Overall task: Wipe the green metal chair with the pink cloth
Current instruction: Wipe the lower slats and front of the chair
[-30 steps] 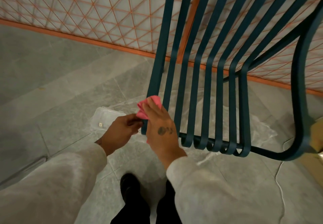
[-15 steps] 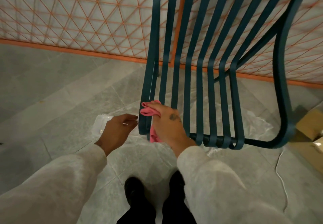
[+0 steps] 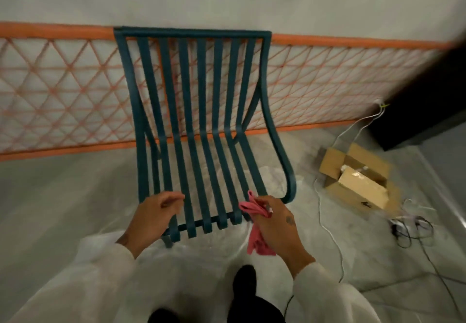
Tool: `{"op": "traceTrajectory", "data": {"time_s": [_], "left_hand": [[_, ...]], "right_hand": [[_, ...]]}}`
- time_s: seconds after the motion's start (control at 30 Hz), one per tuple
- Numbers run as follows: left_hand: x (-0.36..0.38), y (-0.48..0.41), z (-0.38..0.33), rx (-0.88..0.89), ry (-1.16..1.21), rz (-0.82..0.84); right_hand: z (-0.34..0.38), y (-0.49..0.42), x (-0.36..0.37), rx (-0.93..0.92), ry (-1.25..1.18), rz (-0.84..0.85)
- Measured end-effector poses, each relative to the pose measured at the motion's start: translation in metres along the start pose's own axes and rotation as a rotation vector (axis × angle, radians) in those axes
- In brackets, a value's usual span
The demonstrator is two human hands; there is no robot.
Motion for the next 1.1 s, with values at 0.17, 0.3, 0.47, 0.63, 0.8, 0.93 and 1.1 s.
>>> {"op": "traceTrajectory", "data": {"time_s": [0.17,0.3,0.47,0.63,0.8,0.93,1.1], "left_hand": [[0.052,-0.018,-0.048,-0.006,0.000,0.098],[0.107,-0.047,-0.085,-0.018,-0.021,0.152],[0.197,-0.092,-0.117,-0.115,-0.035,0.250],[0.272,-0.137,-0.137,-0.170,-0.093,0.337],[0.304,-0.175,-0.145,-0.243,0.001,0.365],[0.318,-0.183,-0.140,-0.362,0.183,0.441],[0.324,-0.188,-0.131,-0.474,0.332,0.452]], "right_hand": [[-0.030,-0.024,-0.077,0.034,-0.011,-0.164],[-0.061,-0.069,-0.116,0.071,-0.086,-0.176],[-0.091,-0.139,-0.149,0.052,-0.132,-0.109],[-0.102,-0.205,-0.161,-0.139,0.006,-0.013],[-0.123,-0.227,-0.139,-0.434,0.375,0.220],[-0.127,-0.245,-0.132,-0.585,0.467,0.262],[-0.104,-0.301,-0.128,-0.442,0.296,0.306]]}}
Point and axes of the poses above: each hand's wrist, its own y-axis away from the middle knuckle, its own x-axis out of the palm, z = x × y, the point moved 5 cm from there along -y, towards the middle knuckle, and after that the axes turned 11 degrees about -x, right-handed, at the moved point
